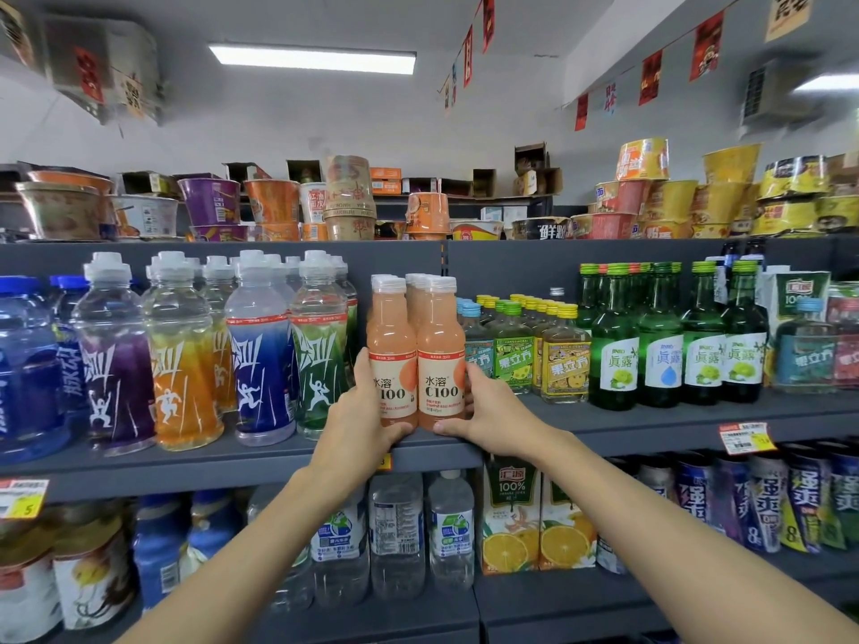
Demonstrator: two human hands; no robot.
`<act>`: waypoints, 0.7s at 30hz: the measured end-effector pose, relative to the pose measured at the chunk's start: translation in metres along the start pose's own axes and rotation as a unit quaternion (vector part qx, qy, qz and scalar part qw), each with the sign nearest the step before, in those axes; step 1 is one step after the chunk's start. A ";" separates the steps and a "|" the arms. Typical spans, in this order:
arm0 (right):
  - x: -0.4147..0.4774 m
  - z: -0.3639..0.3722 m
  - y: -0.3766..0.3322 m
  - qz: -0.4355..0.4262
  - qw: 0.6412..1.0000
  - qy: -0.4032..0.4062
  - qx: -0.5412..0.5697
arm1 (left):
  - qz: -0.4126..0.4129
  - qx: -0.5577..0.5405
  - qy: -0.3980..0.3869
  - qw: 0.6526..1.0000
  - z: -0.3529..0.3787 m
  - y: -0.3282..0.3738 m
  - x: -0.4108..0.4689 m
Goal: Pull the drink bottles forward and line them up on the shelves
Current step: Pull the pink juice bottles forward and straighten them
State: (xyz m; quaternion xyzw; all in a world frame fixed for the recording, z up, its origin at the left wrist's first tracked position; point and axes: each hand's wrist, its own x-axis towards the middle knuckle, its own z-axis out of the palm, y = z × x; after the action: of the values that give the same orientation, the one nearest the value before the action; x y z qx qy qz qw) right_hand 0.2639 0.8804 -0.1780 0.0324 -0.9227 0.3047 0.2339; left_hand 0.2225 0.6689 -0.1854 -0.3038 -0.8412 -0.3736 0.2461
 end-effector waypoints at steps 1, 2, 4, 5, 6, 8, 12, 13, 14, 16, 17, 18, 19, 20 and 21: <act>0.000 0.000 0.000 -0.002 1.000 0.000 0.002 | 0.005 0.003 0.004 1.000 0.000 -0.001 -0.001; 0.000 0.001 0.000 -0.005 1.000 0.000 0.003 | 0.010 0.008 0.010 1.000 0.001 -0.001 -0.002; -0.002 0.001 0.001 -0.014 1.000 0.004 -0.002 | 0.015 0.013 0.018 1.000 0.002 -0.003 -0.004; -0.002 0.001 0.002 -0.020 1.000 0.006 -0.007 | 0.014 0.012 0.017 1.000 0.003 -0.004 -0.005; -0.002 0.001 0.002 -0.026 1.000 0.009 -0.013 | 0.013 0.012 0.016 1.000 0.003 -0.005 -0.005; -0.001 0.000 0.003 -0.036 0.999 0.017 -0.028 | 0.010 0.024 0.017 1.000 0.004 -0.008 -0.005; 0.001 -0.001 0.004 -0.047 0.998 0.023 -0.031 | -0.001 0.047 0.022 0.999 0.005 -0.009 -0.003; 0.001 0.000 0.004 -0.047 0.998 0.022 -0.029 | -0.002 0.050 0.021 0.999 0.005 -0.009 -0.002; 0.002 0.000 0.004 -0.047 0.998 0.019 -0.029 | -0.002 0.051 0.019 0.999 0.004 -0.009 -0.002; 0.002 0.000 0.006 -0.048 0.998 0.015 -0.030 | 0.005 0.051 0.014 0.999 0.002 -0.009 0.000; 0.002 0.000 0.006 -0.048 0.998 0.014 -0.030 | 0.009 0.051 0.010 0.999 0.000 -0.010 0.001; 0.002 0.001 0.007 -0.047 0.998 0.014 -0.030 | 0.011 0.052 0.006 0.999 -0.001 -0.010 0.002; 0.002 0.001 0.008 -0.047 0.998 0.015 -0.030 | 0.011 0.054 0.001 0.999 -0.002 -0.010 0.003; 0.002 0.001 0.008 -0.047 0.998 0.016 -0.032 | 0.012 0.057 -0.003 0.998 -0.003 -0.010 0.003; 0.002 0.001 0.008 -0.048 0.998 0.017 -0.033 | 0.013 0.061 -0.005 0.998 -0.003 -0.010 0.003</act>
State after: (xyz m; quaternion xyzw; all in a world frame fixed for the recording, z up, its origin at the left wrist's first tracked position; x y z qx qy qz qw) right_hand 0.2601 0.8866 -0.1825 0.0638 -0.9254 0.2632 0.2650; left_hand 0.2139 0.6625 -0.1862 -0.3009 -0.8595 -0.3173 0.2647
